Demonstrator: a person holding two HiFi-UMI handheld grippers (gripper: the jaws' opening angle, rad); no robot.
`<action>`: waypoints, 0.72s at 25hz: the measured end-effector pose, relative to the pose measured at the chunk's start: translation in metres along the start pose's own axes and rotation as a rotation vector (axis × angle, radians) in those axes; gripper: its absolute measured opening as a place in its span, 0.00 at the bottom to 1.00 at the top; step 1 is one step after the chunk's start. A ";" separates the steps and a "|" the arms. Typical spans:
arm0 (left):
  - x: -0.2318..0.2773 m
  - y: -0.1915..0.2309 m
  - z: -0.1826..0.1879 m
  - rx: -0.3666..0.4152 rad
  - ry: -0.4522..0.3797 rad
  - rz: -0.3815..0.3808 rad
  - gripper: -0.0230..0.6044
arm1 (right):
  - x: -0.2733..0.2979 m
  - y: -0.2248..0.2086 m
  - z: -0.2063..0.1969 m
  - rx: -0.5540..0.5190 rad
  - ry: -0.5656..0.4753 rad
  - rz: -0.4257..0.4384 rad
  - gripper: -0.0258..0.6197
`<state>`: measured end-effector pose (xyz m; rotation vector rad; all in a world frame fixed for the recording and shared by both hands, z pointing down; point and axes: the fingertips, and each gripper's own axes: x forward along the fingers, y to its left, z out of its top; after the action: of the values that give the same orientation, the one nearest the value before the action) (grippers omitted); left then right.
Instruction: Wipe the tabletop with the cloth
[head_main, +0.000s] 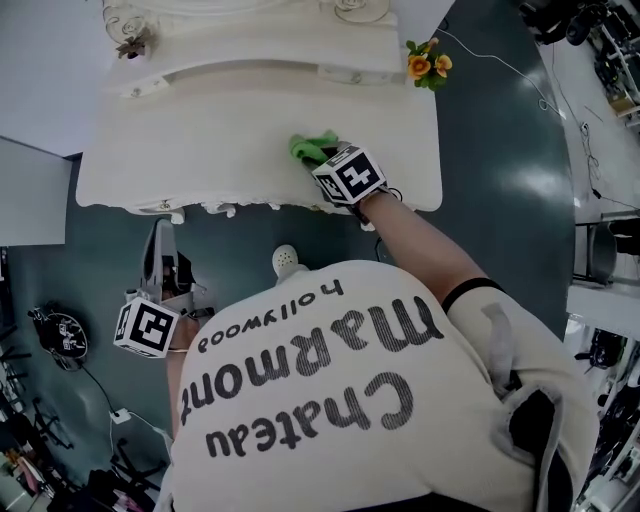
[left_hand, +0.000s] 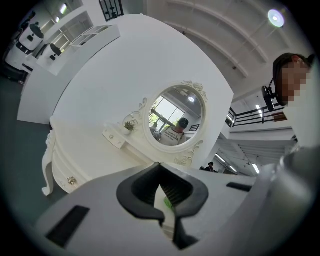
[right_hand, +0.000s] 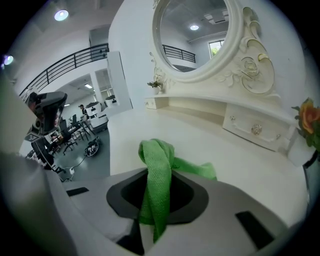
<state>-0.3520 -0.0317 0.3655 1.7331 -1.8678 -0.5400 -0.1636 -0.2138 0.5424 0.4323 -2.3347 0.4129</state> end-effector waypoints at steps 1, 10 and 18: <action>0.001 -0.002 -0.001 0.000 0.002 -0.003 0.05 | -0.002 -0.001 -0.001 0.000 0.000 -0.001 0.18; 0.010 -0.025 -0.007 -0.009 0.007 -0.049 0.05 | -0.024 -0.015 -0.018 0.017 -0.011 -0.030 0.18; 0.018 -0.044 -0.022 0.002 0.031 -0.078 0.05 | -0.043 -0.032 -0.035 0.041 -0.021 -0.060 0.18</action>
<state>-0.3046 -0.0521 0.3576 1.8111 -1.7865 -0.5385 -0.0996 -0.2195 0.5419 0.5276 -2.3301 0.4295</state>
